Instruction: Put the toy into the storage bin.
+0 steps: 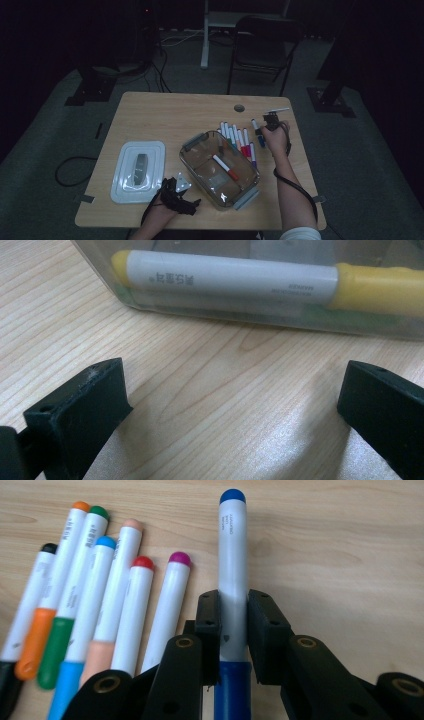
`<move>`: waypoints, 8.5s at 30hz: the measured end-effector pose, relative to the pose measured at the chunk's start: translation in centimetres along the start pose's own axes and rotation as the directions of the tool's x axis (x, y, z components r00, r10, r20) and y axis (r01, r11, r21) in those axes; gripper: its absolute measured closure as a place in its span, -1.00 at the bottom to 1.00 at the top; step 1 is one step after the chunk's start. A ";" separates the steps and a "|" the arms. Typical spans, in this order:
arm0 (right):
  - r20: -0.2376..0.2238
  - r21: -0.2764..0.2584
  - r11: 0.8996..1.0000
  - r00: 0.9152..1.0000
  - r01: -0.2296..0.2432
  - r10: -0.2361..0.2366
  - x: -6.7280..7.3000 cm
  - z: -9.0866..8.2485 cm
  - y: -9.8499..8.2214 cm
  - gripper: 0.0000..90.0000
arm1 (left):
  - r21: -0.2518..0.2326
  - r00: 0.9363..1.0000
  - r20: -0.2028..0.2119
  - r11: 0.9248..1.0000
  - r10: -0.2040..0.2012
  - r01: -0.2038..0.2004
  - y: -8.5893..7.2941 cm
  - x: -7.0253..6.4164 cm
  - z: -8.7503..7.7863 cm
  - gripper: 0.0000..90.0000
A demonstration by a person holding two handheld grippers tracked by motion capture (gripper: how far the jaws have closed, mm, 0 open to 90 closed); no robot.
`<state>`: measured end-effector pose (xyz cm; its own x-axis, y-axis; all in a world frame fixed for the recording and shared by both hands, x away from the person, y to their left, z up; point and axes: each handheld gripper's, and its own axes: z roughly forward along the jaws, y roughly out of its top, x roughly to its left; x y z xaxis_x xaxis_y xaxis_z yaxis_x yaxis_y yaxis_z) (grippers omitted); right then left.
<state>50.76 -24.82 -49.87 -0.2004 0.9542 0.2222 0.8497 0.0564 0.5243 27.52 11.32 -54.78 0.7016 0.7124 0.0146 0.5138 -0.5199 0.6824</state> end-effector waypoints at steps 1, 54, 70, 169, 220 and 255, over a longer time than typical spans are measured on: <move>-0.012 -0.001 1.000 1.000 -0.026 0.026 -0.3 -0.7 -0.3 0.71 | 0.000 1.000 0.000 1.000 0.000 0.000 0.0 0.0 0.0 -0.99; -0.460 0.002 0.931 0.826 0.366 -0.324 19.1 -11.3 -8.1 0.70 | 0.002 1.000 0.000 1.000 0.002 -0.002 0.0 0.0 0.0 -0.99; -0.444 0.176 0.880 0.833 0.442 -0.330 22.0 -5.6 -8.5 0.70 | 0.004 1.000 0.003 1.000 0.000 0.000 0.0 0.0 0.0 -0.99; -0.087 0.086 0.993 0.993 -0.074 0.082 0.1 -5.0 -7.6 0.71 | 0.000 1.000 0.000 1.000 0.000 0.000 0.0 0.0 0.0 -0.99; -0.521 0.027 0.935 0.803 0.352 -0.288 16.8 -11.6 -6.9 0.71 | 0.002 1.000 0.001 1.000 0.001 -0.001 0.0 0.0 0.0 -0.99; -0.496 0.319 0.812 0.816 0.489 -0.297 21.5 -3.0 -9.5 0.65 | 0.002 1.000 -0.001 1.000 0.002 -0.002 0.0 0.0 0.0 -0.99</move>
<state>36.88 -5.71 -47.63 -0.6576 0.6163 0.4333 0.7473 0.6061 0.2722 27.52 11.33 -54.76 0.7024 0.7116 0.0164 0.5135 -0.5225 0.6806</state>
